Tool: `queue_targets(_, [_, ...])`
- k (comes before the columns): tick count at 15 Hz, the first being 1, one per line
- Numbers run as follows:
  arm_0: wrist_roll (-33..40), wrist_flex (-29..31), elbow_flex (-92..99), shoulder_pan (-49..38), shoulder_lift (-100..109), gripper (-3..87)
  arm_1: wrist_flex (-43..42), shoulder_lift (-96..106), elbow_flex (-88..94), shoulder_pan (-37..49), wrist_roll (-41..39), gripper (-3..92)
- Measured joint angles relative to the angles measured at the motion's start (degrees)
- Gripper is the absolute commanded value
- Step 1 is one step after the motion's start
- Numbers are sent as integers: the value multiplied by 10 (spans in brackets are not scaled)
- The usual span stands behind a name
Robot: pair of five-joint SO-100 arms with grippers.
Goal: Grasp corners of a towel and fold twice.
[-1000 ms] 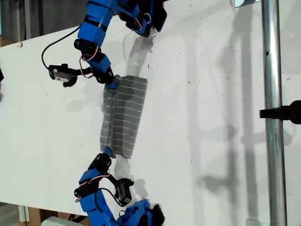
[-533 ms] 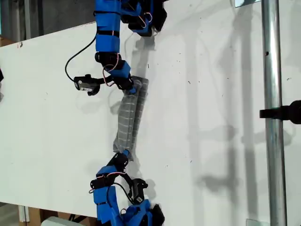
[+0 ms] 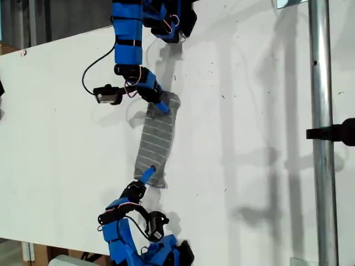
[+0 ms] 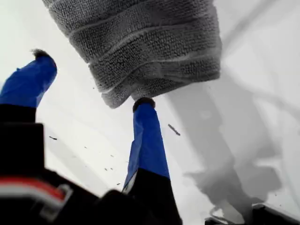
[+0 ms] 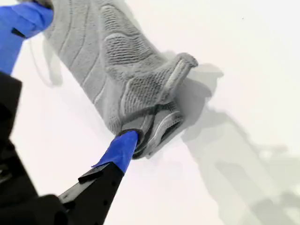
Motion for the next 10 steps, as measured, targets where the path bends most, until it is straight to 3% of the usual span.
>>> queue_targets(3, [-18, 14, 45, -52, 156, 486, 70, 243, 123, 57, 37, 383])
queue_targets(5, [-23, -1, 97, -29, 223, 464, 101, 336, 211, 29, 124, 413])
queue_targets(8, [-90, -48, 289, 59, 452, 156, 115, 383, 284, -103, 313, 467])
queue_targets(9, [-115, -48, 376, 83, 576, -28, 125, 393, 303, -136, 369, 479])
queue_targets(10, [-137, -47, 451, 112, 708, -28, 115, 404, 321, -156, 407, 480])
